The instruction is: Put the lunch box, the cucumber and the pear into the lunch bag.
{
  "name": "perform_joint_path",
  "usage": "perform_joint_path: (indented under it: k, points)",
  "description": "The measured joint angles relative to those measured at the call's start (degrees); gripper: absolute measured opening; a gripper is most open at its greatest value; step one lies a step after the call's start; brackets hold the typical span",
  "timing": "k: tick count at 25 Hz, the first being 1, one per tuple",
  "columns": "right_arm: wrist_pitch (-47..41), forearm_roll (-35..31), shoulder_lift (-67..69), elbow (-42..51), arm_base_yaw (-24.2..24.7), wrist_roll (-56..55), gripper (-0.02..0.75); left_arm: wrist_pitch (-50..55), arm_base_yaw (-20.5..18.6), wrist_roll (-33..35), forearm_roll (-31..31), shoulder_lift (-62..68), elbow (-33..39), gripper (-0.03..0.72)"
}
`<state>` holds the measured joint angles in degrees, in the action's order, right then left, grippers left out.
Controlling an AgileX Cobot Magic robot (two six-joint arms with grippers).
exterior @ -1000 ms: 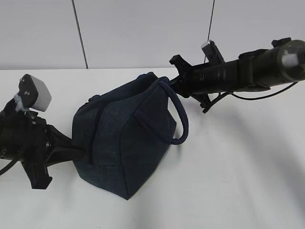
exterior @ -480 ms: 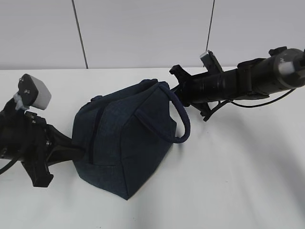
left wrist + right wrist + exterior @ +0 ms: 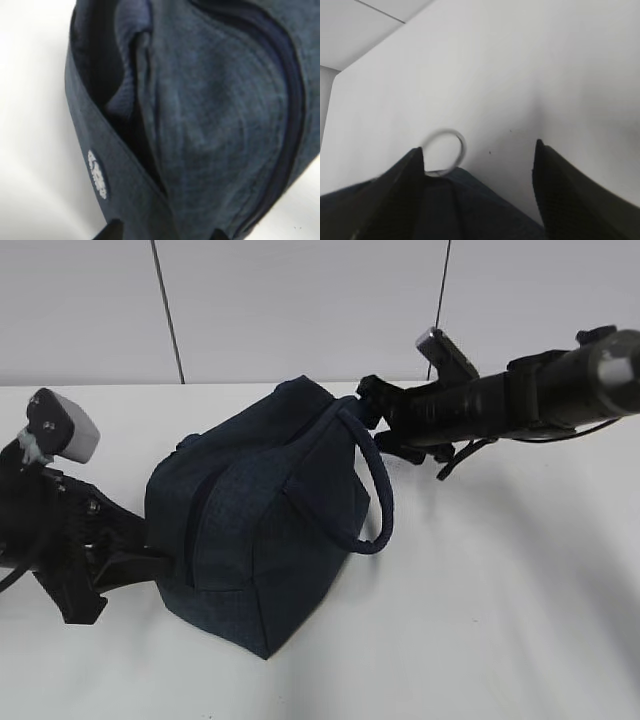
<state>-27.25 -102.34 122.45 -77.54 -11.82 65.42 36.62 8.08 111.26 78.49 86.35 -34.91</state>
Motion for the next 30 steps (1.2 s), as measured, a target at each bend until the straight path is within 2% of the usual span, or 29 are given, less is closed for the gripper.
perform_joint_path:
  k: [3, 6, 9, 14, 16, 18, 21, 22, 24, 30]
  points:
    - [4.28, 1.47, -4.53, 0.0, 0.0, 3.6, 0.53, -0.2, 0.0, -1.21, -0.34, -3.05, 0.17, 0.319]
    - [8.55, 7.64, -8.78, 0.0, 0.0, 4.35, 0.53, -1.67, 0.0, -7.75, -2.84, -6.08, 0.28, 0.32]
    - [10.35, 16.22, -12.49, 0.12, 0.0, 4.63, 0.53, -3.79, 0.0, -20.17, -9.61, -8.95, 0.33, 0.32]
    - [8.2, 27.2, -18.88, 2.51, 0.0, 2.06, 0.529, -6.03, 0.0, -45.2, -28.31, -13.9, 0.46, 0.32]
    - [6.33, 35.64, -22.57, 4.43, 0.0, -4.11, 0.508, -6.29, 0.0, -55.23, -34.38, -15.83, 0.46, 0.32]
    - [3.48, 46.99, -26.06, 6.58, 0.0, -13.22, 0.473, -6.1, 0.0, -63.58, -40.26, -18.02, 0.46, 0.32]
    - [-1.94, 63.17, -30.56, 9.21, 0.0, -27.85, 0.445, -4.96, 0.0, -69.98, -45.84, -20.88, 0.46, 0.32]
    - [-2.91, 66.14, -31.49, 9.79, 0.0, -30.65, 0.443, -4.5, 0.0, -71.87, -46.69, -21.92, 0.46, 0.32]
    - [-7.29, 78.77, -37.22, 13.41, 0.0, -42.22, 0.438, -3.83, 0.0, -74.74, -47.6, -24.42, 0.46, 0.309]
    - [-13.9, 93.64, -52.44, 21.88, 0.0, -56.08, 0.434, 0.75, 0.0, -80.23, -50.42, -33.26, 0.46, 0.272]
